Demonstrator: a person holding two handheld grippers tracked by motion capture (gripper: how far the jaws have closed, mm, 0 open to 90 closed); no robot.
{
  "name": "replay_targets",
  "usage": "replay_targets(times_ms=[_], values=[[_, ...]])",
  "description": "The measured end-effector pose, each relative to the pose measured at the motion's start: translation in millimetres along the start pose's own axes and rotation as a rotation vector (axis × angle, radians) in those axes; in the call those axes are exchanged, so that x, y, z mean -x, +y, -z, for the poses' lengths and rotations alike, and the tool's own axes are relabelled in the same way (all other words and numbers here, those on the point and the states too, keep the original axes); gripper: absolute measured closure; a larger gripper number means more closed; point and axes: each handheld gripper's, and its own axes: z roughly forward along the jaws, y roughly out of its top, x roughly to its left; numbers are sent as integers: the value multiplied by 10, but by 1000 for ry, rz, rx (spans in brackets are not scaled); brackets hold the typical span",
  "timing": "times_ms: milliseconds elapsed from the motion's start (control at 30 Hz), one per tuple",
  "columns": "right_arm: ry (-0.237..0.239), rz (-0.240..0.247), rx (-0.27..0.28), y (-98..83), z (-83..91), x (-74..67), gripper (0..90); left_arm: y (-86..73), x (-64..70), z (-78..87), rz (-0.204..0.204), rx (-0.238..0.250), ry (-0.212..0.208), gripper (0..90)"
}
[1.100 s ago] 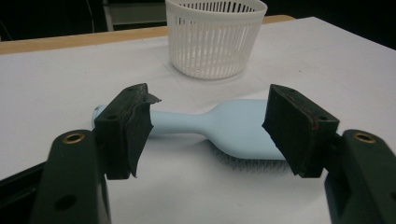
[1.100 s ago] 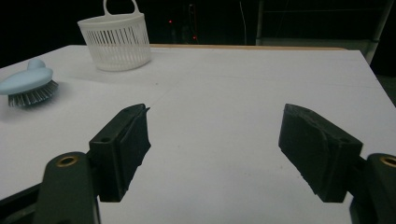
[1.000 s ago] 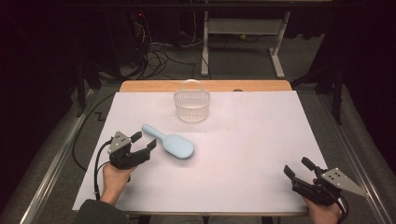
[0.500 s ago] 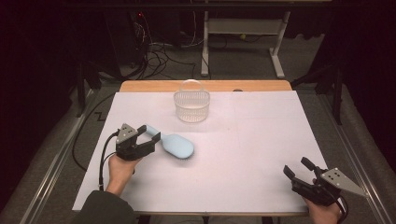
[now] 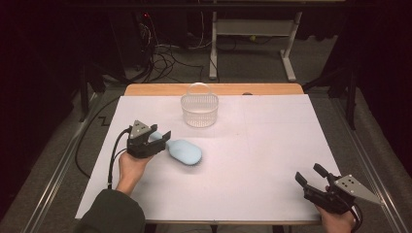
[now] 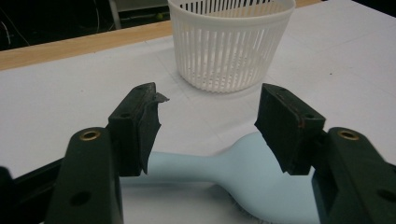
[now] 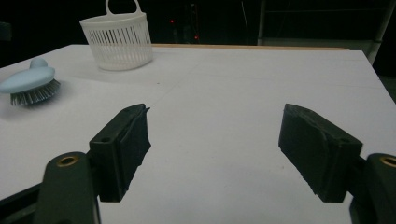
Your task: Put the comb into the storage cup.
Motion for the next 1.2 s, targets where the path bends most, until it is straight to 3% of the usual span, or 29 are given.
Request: replay_targets(times_ms=[300,500,567,700,733,967,1000,1200], values=[[1,-2,0,0,0,0,251,169,-14,-83,-31,-105,-14,455],[1,-2,-2,0,0,0,252,303,-46,-139,-17,-196,-33,494],[2,-1,-1,0,0,0,253,349,-45,-168,-22,-243,-24,504],[1,2,-4,0,1,0,255,388,-38,-202,-41,-280,-14,521],[1,2,-4,0,1,0,256,414,-43,-234,-40,-312,-6,528],[2,4,-6,0,0,-2,258,454,-119,-322,-19,-383,-2,559],[2,4,-7,0,-1,-2,258,449,-154,-353,-14,-411,6,566],[2,1,-12,0,-6,-5,262,444,-204,-398,-53,-479,56,606]])
